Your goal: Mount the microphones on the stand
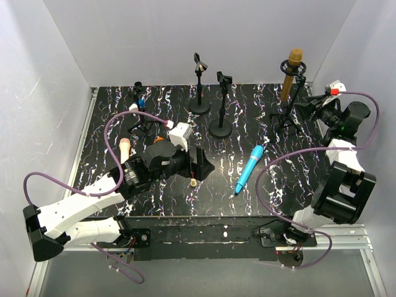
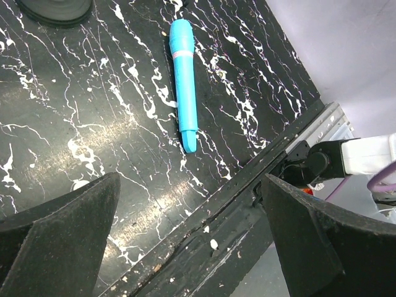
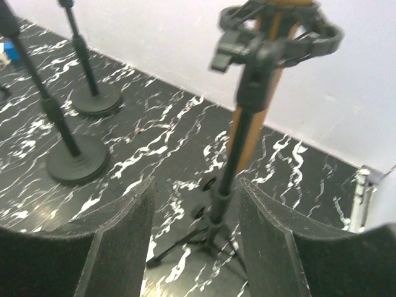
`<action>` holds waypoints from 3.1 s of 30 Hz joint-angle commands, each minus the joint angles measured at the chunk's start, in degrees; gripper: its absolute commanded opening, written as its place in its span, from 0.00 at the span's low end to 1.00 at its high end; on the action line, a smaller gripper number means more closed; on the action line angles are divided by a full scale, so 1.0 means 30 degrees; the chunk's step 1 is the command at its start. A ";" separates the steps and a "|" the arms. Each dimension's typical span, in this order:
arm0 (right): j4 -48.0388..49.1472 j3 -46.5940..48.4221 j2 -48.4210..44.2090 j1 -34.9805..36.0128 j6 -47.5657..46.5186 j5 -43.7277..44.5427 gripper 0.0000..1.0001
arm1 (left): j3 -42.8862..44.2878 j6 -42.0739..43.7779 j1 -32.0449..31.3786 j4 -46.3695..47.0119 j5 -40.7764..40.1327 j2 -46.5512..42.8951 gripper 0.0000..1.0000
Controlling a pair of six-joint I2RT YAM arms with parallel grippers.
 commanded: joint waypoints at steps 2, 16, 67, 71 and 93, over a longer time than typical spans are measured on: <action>-0.5780 -0.0987 -0.3001 -0.0046 -0.2087 -0.1072 0.62 | -0.0114 0.0809 0.0033 0.1387 0.0013 0.0048 0.98; -2.2922 -0.0284 -0.9096 0.0188 -0.4931 -0.2448 0.61 | 0.0996 0.1951 0.5508 0.7067 0.6308 0.5200 0.98; -1.9413 -0.5442 -1.3729 0.0247 -0.4491 -0.4793 0.70 | 1.0637 0.9249 0.7679 2.1954 0.6399 2.2344 0.30; -1.9471 -0.5442 -1.3730 0.0247 -0.4608 -0.4676 0.70 | 1.0639 0.9803 0.7650 2.1867 0.7042 2.1849 0.00; -1.9589 -0.5588 -1.3641 0.0189 -0.4989 -0.4442 0.70 | 0.3463 0.9573 0.8910 2.0839 2.0754 1.2999 0.00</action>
